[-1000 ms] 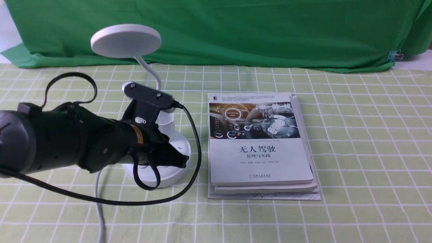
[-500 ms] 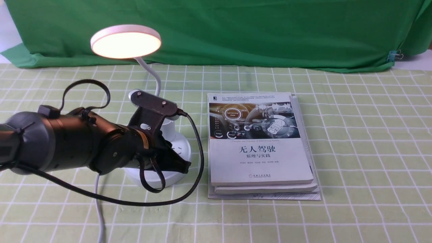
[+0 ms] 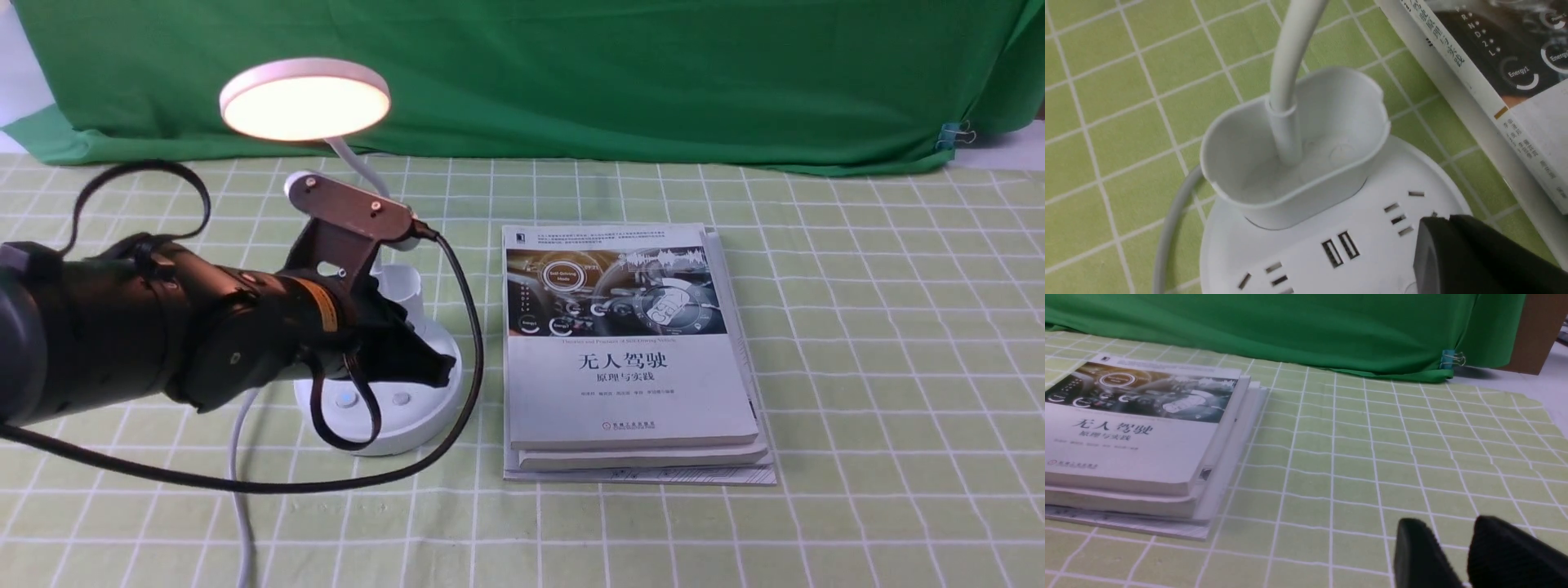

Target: Turn on the table lamp on the green coffee tablecloth with your hand.

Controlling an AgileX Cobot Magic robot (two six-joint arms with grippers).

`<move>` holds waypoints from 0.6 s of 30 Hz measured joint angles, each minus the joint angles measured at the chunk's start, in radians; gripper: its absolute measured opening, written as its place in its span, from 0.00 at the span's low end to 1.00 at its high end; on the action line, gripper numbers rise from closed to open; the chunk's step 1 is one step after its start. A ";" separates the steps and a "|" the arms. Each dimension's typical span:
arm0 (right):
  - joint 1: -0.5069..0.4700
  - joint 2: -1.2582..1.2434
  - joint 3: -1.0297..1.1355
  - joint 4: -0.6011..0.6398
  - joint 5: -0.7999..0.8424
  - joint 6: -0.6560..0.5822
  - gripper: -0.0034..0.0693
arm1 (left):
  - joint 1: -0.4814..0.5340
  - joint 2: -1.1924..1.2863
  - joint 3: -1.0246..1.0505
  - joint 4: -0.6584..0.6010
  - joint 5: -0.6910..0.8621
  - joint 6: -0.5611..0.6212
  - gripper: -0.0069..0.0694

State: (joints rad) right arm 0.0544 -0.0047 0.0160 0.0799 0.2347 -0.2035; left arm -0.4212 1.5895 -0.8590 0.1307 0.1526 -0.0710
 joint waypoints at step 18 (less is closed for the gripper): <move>0.000 0.000 0.000 0.000 0.000 0.000 0.38 | 0.000 -0.626 0.391 -0.164 0.126 -0.081 0.09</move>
State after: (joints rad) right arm 0.0544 -0.0047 0.0160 0.0799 0.2347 -0.2035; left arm -0.4212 0.9639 -0.4676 -0.0332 0.2786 -0.1525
